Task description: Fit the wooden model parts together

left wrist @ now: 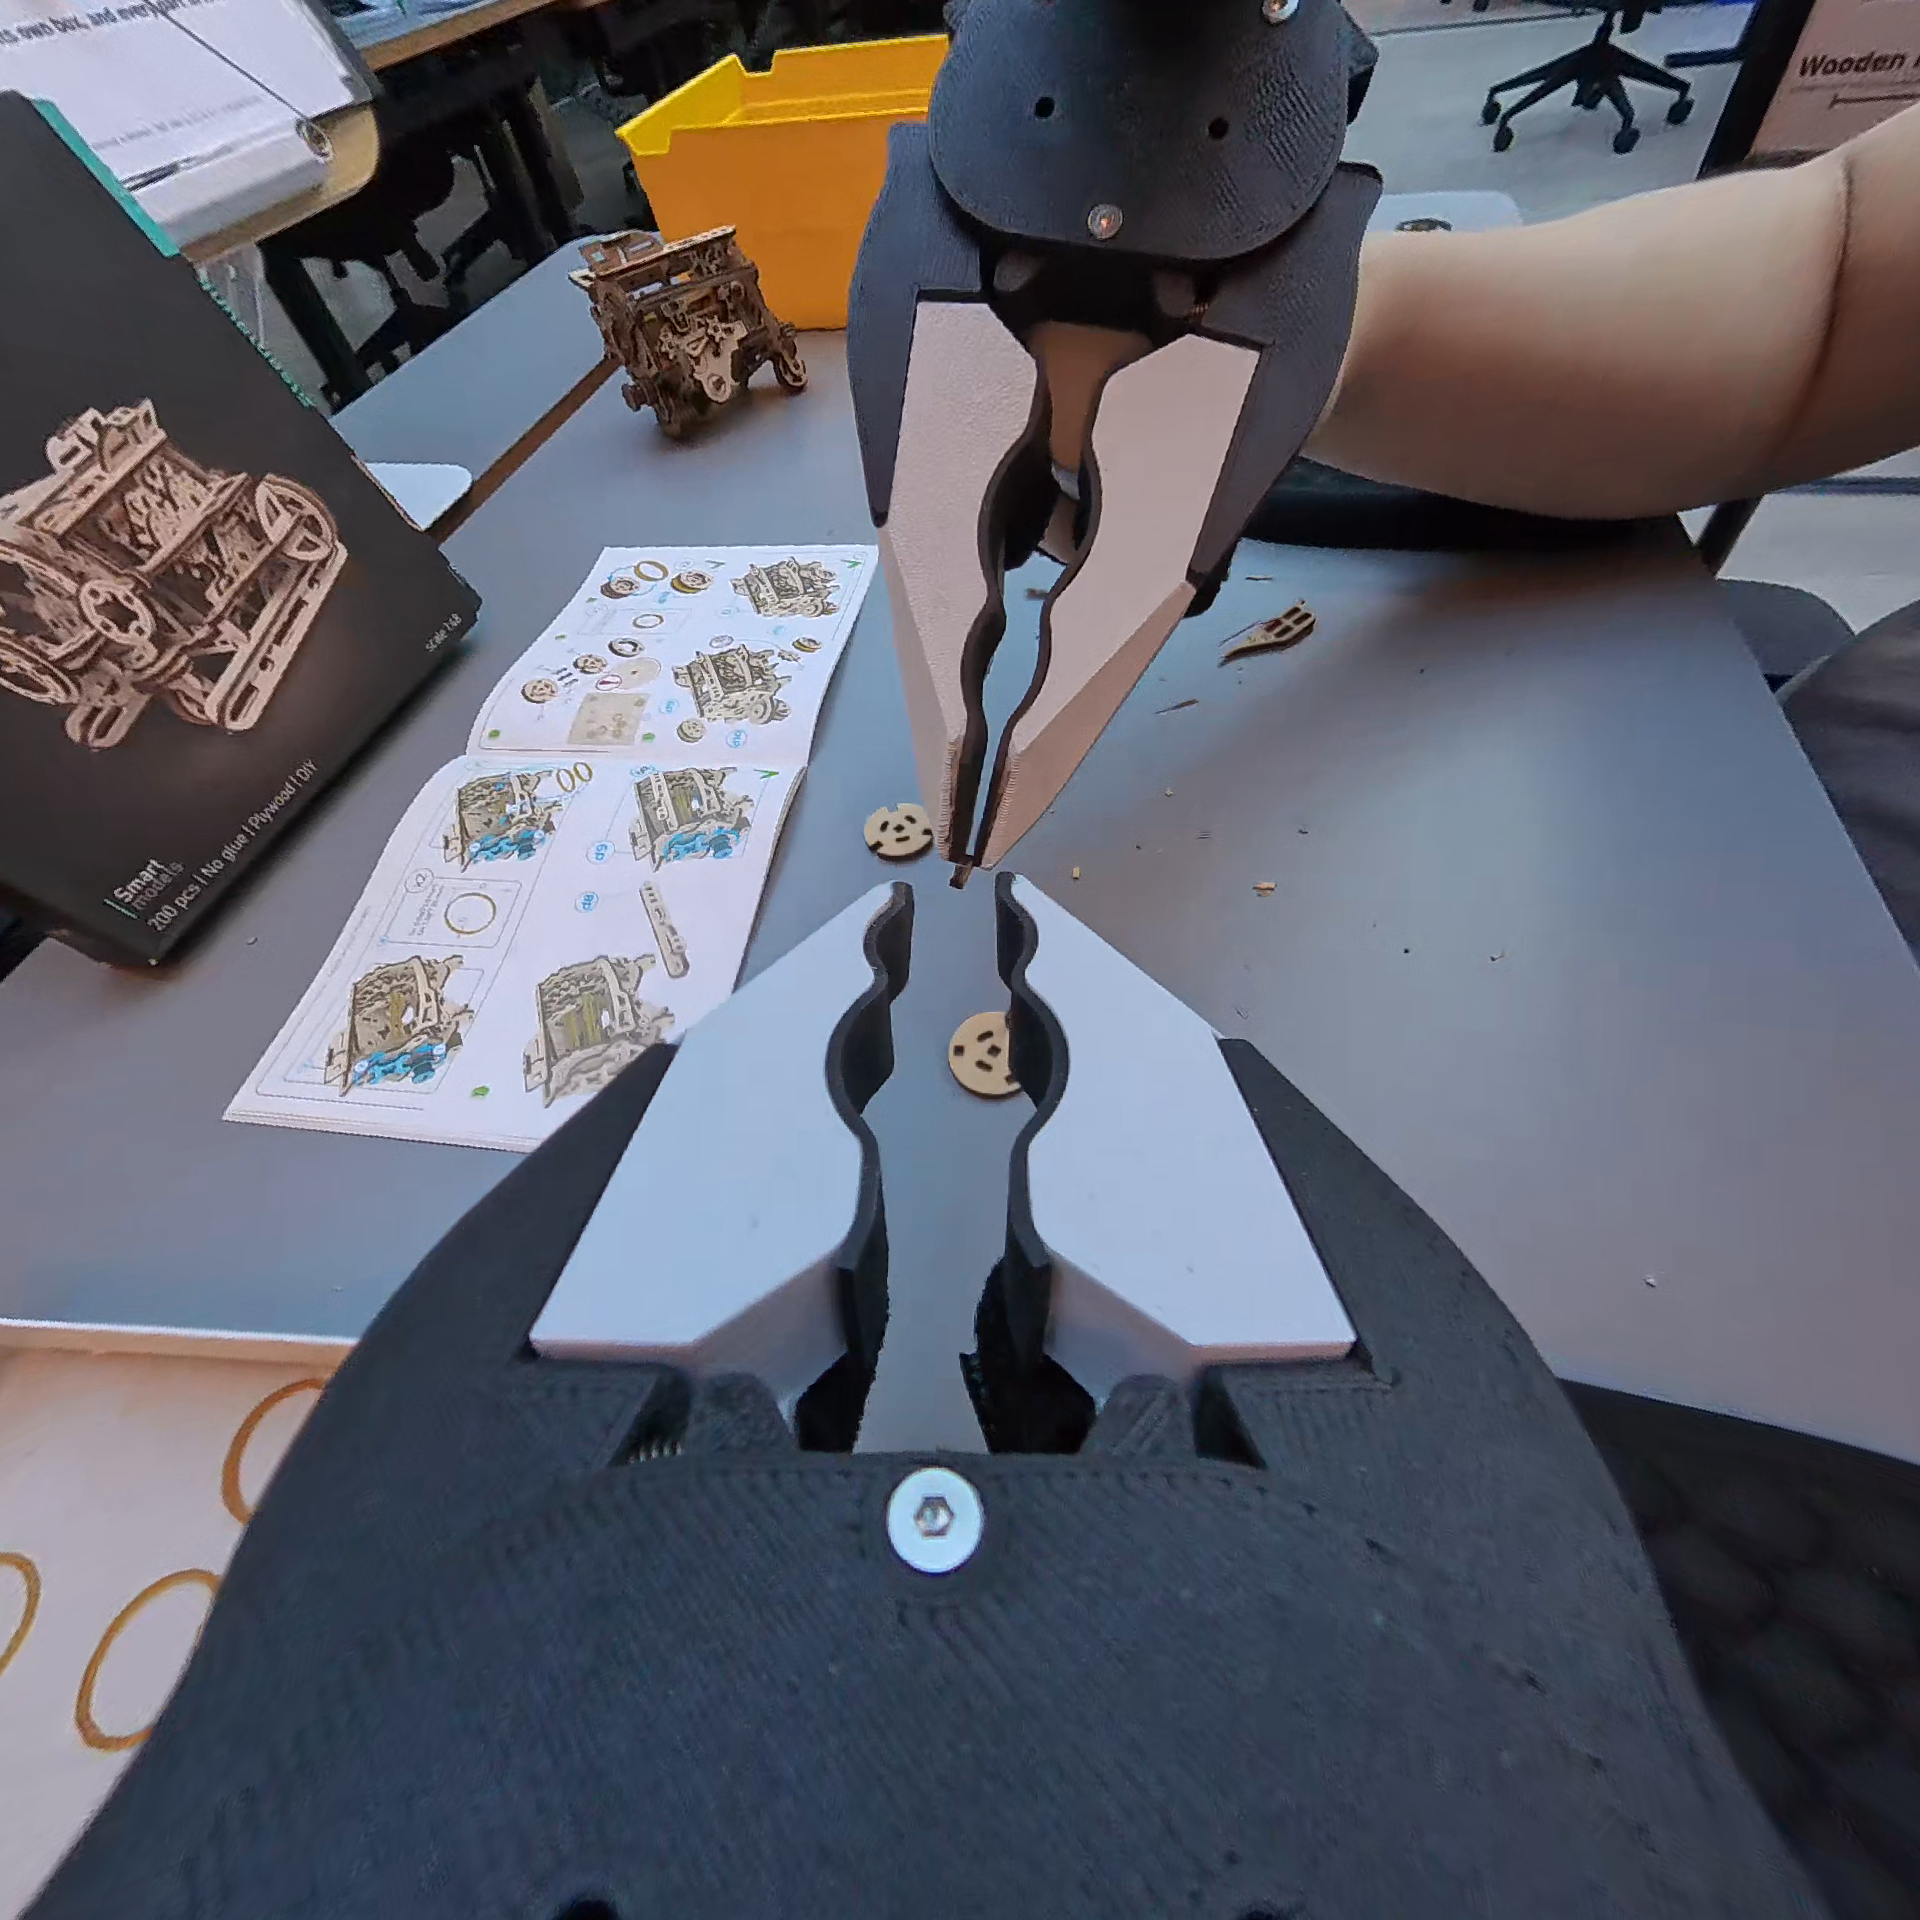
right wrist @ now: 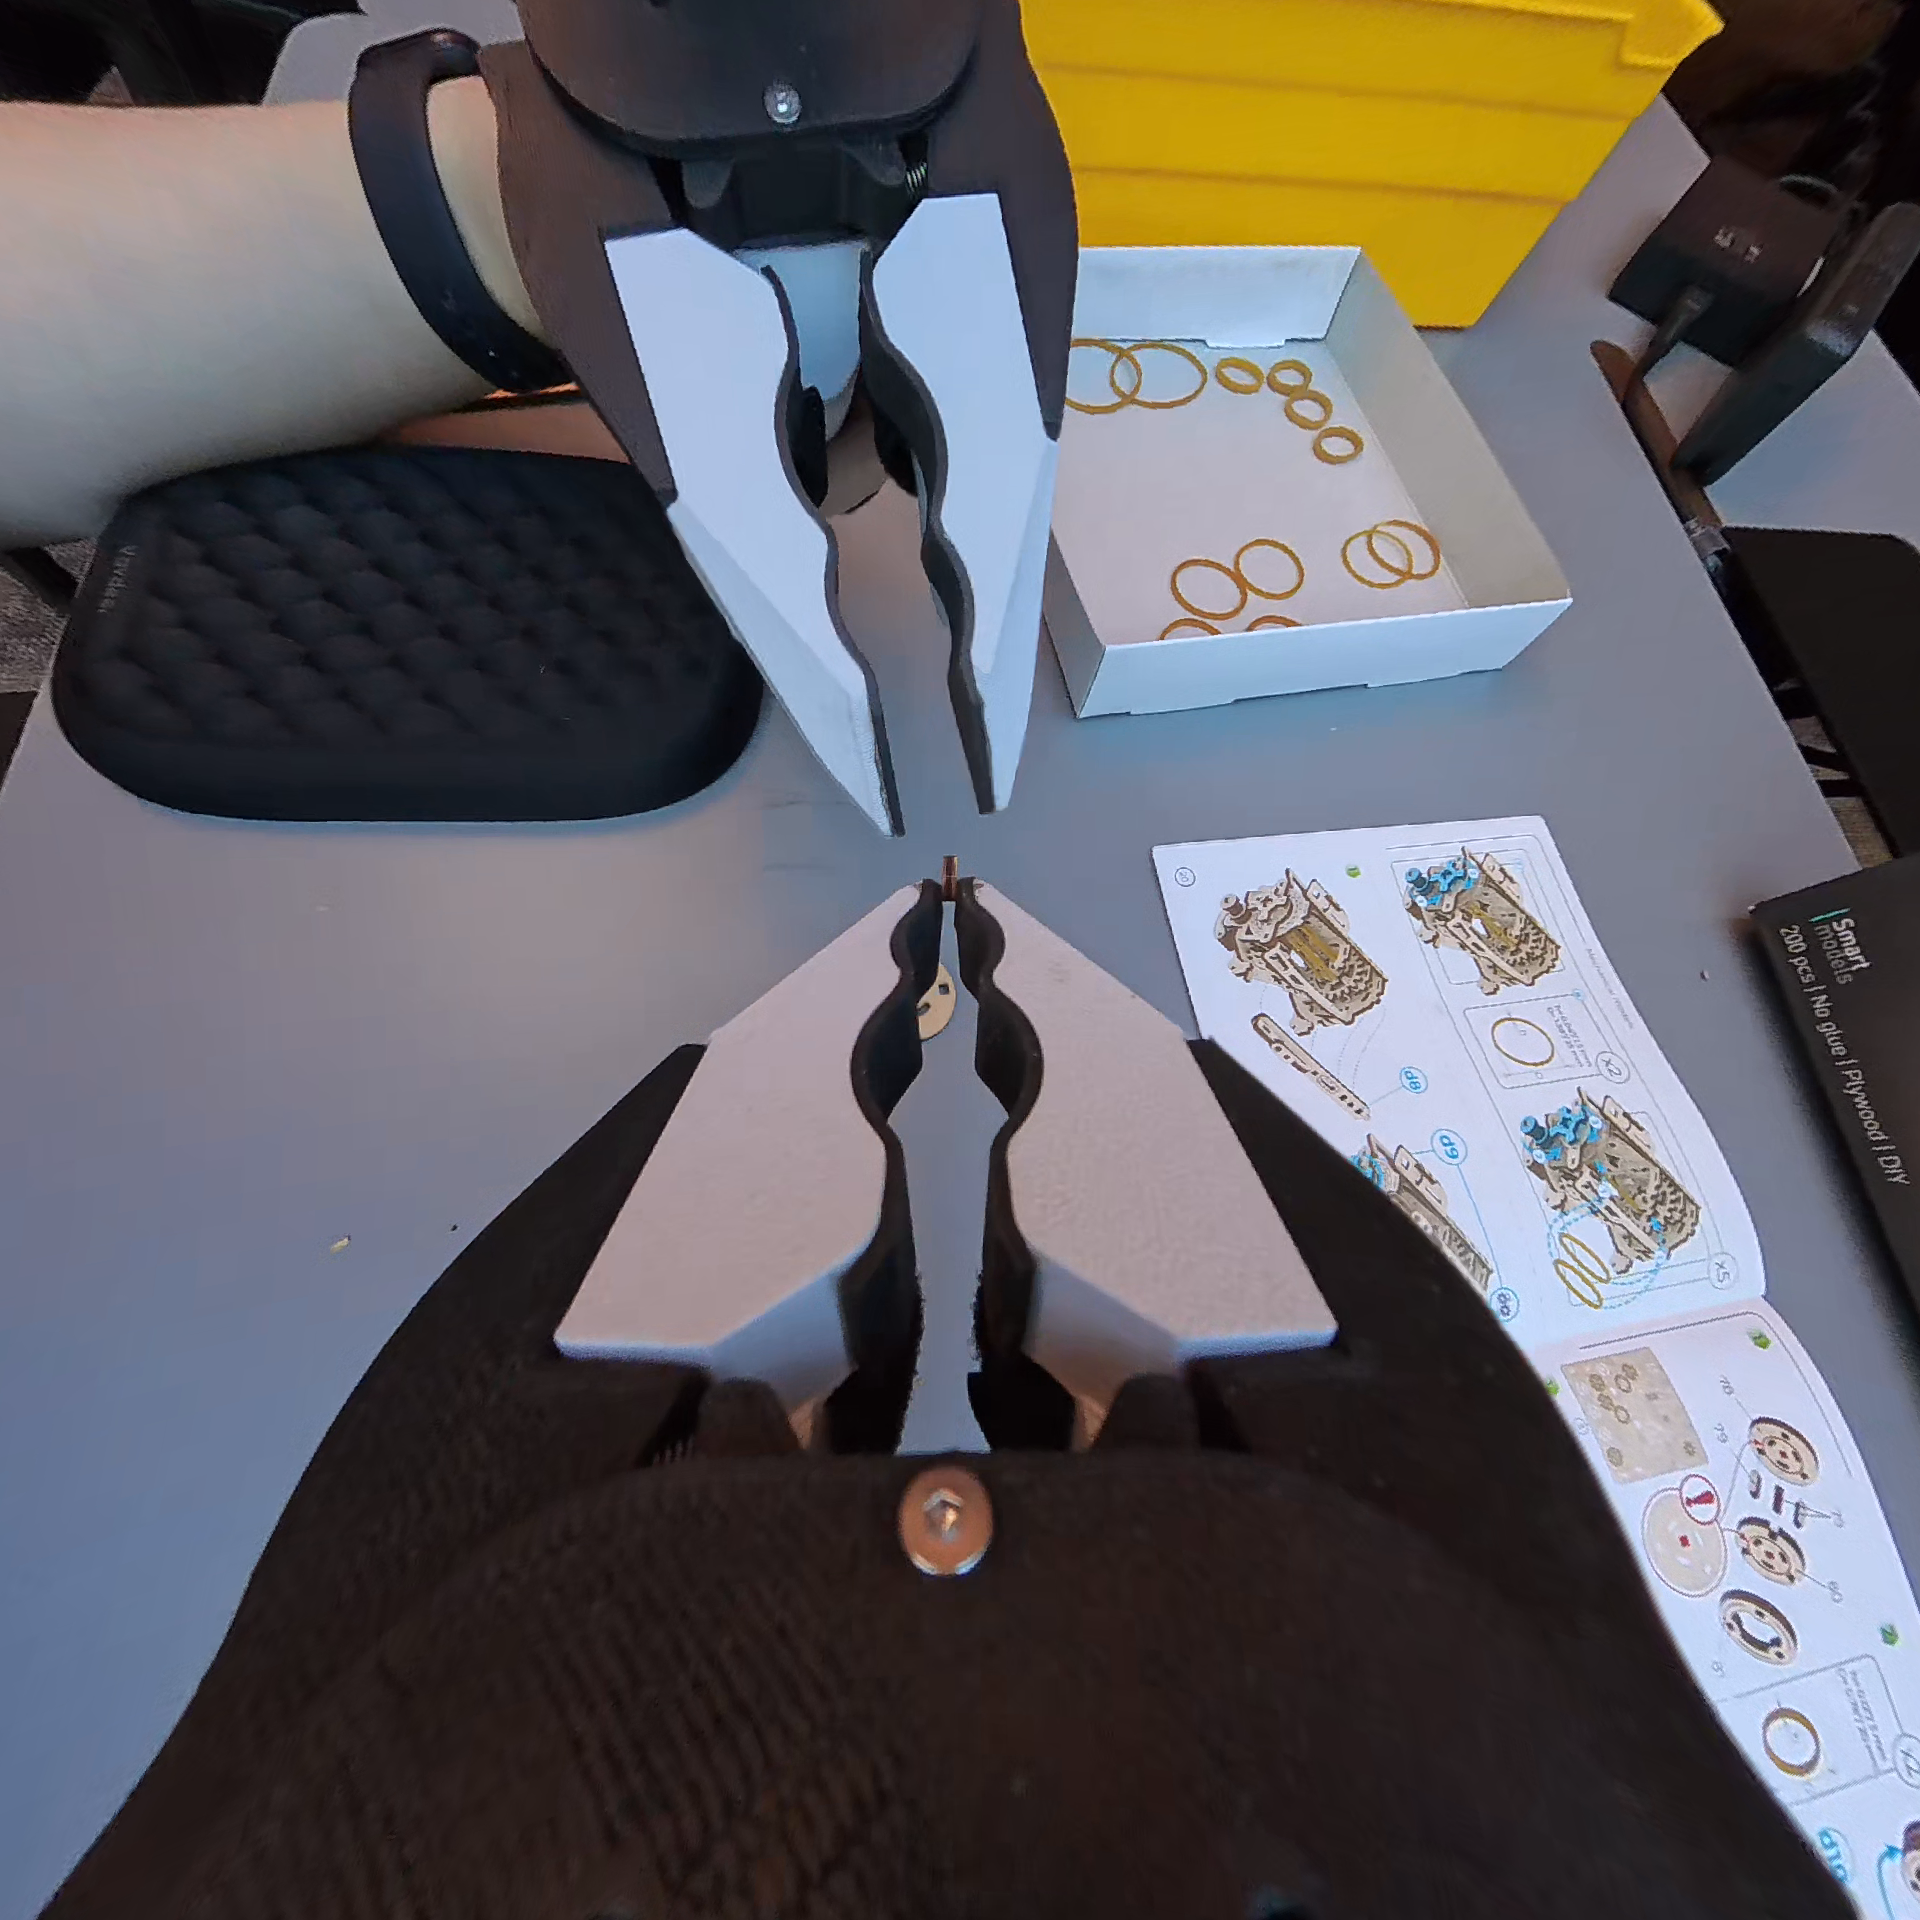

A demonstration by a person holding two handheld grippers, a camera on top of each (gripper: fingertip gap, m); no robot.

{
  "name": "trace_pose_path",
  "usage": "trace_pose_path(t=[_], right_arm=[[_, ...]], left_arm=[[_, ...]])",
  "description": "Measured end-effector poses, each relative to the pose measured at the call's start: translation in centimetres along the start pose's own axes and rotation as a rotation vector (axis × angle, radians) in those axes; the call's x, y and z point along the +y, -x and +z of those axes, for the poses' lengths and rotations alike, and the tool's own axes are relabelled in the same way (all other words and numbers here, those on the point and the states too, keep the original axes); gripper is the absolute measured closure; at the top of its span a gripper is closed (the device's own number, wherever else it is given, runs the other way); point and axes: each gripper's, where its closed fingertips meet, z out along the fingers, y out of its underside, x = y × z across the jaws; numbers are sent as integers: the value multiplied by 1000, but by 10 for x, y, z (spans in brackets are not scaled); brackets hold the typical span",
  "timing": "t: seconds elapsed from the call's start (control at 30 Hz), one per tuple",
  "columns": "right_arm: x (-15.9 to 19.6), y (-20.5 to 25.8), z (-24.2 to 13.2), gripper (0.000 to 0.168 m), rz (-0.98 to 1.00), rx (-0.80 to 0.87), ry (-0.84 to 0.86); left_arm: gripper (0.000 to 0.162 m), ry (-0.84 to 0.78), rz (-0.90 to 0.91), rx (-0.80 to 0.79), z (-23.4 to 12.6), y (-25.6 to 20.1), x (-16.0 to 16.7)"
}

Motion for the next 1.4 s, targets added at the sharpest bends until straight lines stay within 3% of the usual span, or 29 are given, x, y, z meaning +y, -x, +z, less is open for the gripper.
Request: trace_pose_path(t=[0.6,1.17,1.27,1.4], right_arm=[[-4,13,-5,167,-79,-22,6],[1,20,-6,167,-104,-61,21],[0,16,-7,167,-115,-34,17],[-5,12,-11,167,-111,-16,-14]], left_arm=[[161,14,59,42,9,-14,1],[161,18,66,92,11,-23,3],[147,14,47,91,9,-23,0],[151,-9,69,66,1,-20,-6]])
